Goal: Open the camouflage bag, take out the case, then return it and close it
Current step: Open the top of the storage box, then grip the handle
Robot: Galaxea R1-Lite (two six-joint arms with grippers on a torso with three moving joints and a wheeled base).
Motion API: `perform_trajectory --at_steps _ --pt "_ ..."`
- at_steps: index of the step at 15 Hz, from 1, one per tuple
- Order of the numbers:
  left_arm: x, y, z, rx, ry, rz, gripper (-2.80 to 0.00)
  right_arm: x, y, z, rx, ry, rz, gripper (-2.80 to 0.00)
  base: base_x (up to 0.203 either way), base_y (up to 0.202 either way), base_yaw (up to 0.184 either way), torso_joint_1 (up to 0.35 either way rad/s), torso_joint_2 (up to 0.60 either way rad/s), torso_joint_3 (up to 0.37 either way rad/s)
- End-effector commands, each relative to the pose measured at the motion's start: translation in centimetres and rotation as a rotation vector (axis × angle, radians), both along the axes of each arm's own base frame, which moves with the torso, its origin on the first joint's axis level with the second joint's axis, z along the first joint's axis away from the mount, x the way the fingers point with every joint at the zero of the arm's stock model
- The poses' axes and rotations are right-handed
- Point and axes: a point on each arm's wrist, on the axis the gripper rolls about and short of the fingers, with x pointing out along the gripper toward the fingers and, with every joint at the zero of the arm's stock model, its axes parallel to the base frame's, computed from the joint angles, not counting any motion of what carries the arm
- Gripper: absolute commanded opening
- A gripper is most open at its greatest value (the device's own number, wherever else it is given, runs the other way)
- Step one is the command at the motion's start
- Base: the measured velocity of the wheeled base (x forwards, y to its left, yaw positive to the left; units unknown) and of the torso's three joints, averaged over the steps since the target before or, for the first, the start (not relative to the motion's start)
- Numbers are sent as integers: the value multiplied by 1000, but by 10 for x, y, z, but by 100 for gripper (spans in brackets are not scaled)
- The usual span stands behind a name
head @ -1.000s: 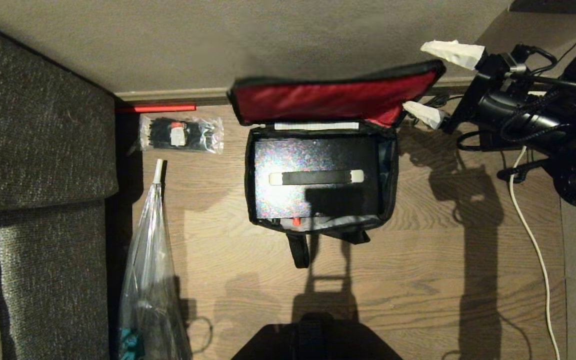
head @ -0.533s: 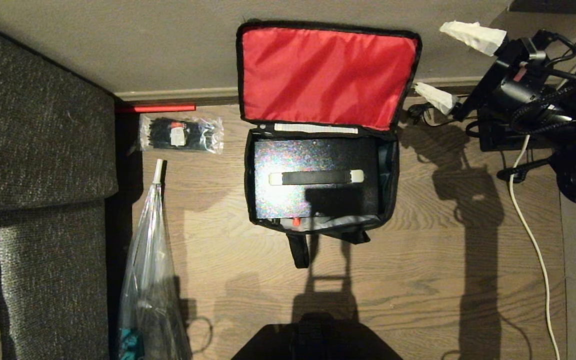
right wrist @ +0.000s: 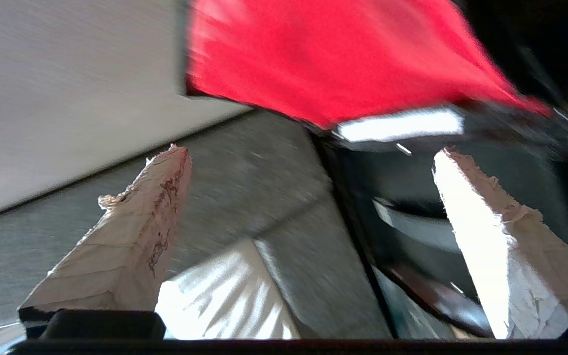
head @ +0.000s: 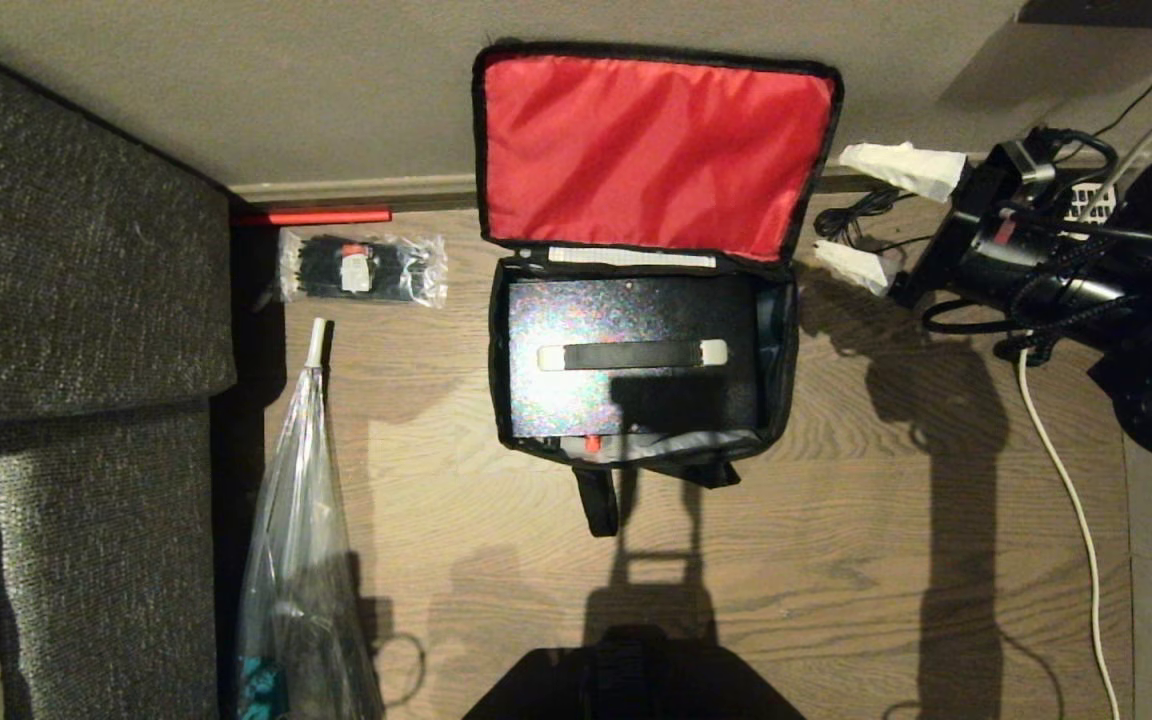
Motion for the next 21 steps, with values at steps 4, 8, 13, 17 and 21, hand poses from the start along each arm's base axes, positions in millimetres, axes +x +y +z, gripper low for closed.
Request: perform_trajectory --at_steps 4,8,13,17,21 --pt "0 0 -1 0 3 1 -280 -32 16 -30 -283 128 29 0 0 0 0 0 0 0" --pt "0 0 -1 0 3 1 -280 -100 14 -49 -353 157 77 -64 0 0 0 0 0 0" --pt "0 0 -1 0 3 1 -280 -143 9 -61 -371 170 98 -280 0 0 0 0 0 0" --pt "0 0 -1 0 3 1 -280 -154 6 -66 -388 184 65 -280 0 0 0 0 0 0" --pt "0 0 -1 0 3 1 -280 -207 -14 -76 -622 111 -244 -280 0 0 0 0 0 0"
